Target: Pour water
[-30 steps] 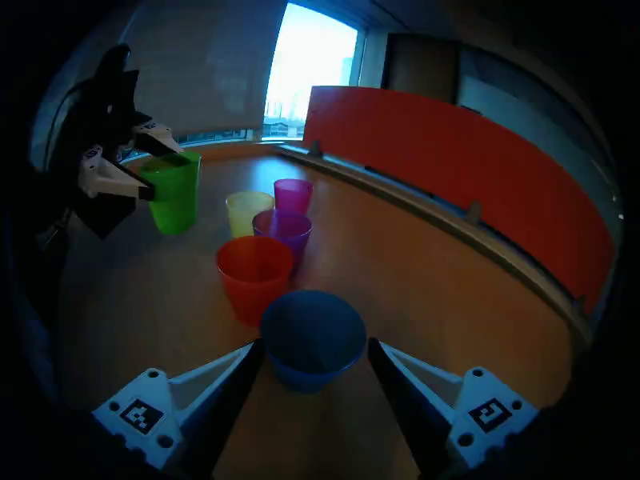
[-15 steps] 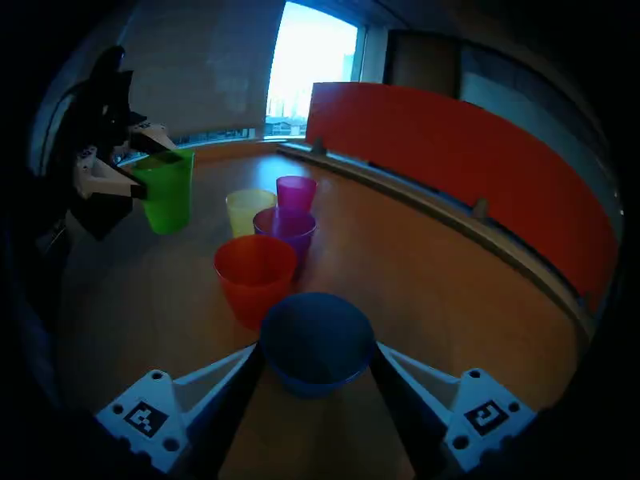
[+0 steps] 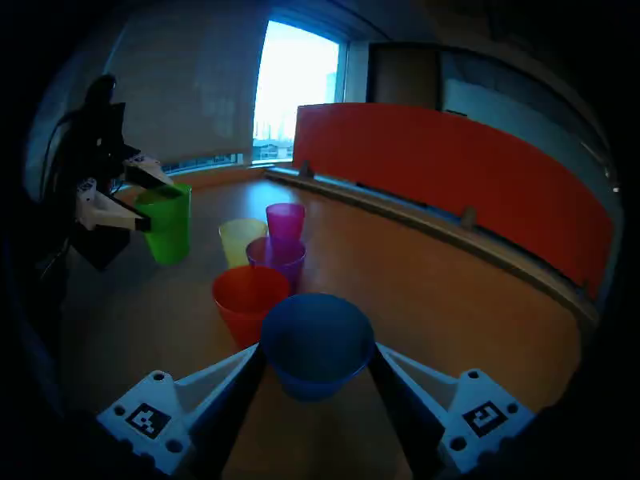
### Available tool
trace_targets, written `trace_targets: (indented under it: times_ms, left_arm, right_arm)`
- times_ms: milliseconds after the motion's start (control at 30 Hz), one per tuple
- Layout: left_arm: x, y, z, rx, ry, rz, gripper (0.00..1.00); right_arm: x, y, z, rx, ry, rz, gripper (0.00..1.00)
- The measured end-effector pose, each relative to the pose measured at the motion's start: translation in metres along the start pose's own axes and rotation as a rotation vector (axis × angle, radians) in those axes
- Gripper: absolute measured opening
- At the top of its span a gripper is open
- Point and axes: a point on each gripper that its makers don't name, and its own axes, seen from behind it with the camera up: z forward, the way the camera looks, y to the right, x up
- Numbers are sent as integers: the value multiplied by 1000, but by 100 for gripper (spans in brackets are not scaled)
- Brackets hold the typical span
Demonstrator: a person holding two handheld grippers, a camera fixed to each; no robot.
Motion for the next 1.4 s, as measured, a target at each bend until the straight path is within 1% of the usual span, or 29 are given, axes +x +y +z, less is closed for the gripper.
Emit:
trace_targets:
  times_ms: [167, 333, 600, 767, 1000, 1167, 1400]
  left_arm:
    - [6, -3, -1, 13, 16, 1, 86]
    - [13, -4, -2, 19, 28, 9, 86]
    - [25, -2, -3, 23, 47, 23, 86]
    - [31, -1, -3, 24, 57, 26, 86]
    - [36, 0, -3, 23, 64, 29, 86]
    - [36, 1, -4, 25, 64, 31, 86]
    - [39, -3, -5, 28, 74, 17, 86]
  right_arm:
    - [29, -1, -8, -13, 80, 11, 91]
    - [57, -4, -17, -19, 149, 6, 91]
    - [96, -14, -31, -16, 242, -14, 91]
    - [117, -20, -36, -17, 290, -30, 91]
    - [135, -29, -38, -7, 333, -26, 91]
    - [144, -33, -38, -5, 352, -40, 91]
    - [156, -39, -39, 1, 377, -45, 92]
